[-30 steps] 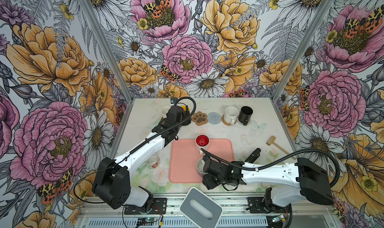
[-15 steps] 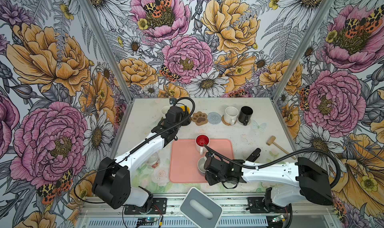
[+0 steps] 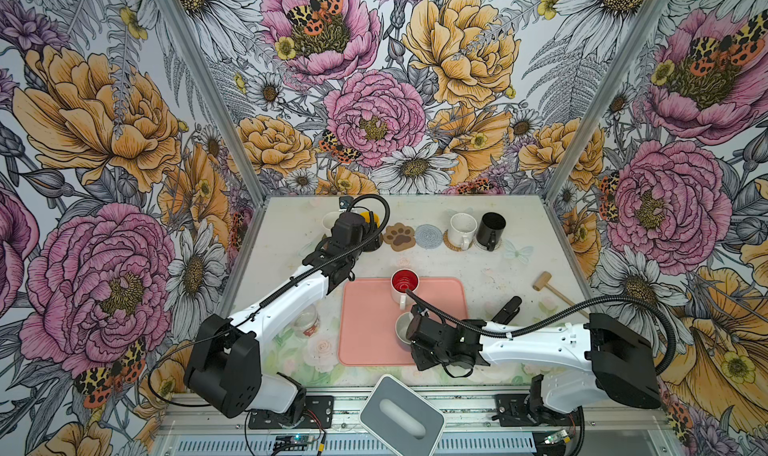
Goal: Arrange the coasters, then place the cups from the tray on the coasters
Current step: 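Lift the lilac mug with the right gripper toward the blue knit coaster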
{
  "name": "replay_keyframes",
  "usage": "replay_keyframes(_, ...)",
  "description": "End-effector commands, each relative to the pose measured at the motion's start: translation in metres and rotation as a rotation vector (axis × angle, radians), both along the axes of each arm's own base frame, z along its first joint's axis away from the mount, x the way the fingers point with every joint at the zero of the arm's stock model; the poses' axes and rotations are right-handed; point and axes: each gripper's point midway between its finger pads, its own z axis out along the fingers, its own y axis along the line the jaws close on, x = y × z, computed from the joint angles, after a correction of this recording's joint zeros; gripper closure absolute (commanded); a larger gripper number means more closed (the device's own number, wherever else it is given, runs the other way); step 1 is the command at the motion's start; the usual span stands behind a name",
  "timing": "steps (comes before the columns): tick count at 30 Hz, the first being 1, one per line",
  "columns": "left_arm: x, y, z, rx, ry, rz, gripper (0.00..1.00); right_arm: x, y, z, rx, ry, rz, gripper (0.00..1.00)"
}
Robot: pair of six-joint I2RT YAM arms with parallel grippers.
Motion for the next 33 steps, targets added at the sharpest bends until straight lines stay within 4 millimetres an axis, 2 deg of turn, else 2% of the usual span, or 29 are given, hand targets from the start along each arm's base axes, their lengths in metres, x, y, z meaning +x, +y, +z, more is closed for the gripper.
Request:
replay_keyframes(1, 0.002, 0.002, 0.0, -0.023, -0.01, 0.003, 0.2, 0.011, 0.004, 0.004, 0.003, -0.038, -0.03, 0.71)
replay_keyframes(10, 0.001, 0.004, 0.001, -0.023, -0.012, 0.007, 0.21, 0.01, 0.004, 0.004, 0.004, -0.034, -0.017, 1.0)
replay_keyframes(15, 0.002, 0.005, 0.0, -0.024, -0.011, 0.008, 0.21, 0.008, 0.0, 0.009, 0.019, -0.044, -0.018, 1.0)
replay_keyframes(33, 0.003, 0.004, 0.001, -0.028, -0.011, 0.004, 0.21, 0.012, -0.034, 0.026, -0.002, -0.131, -0.056, 1.0)
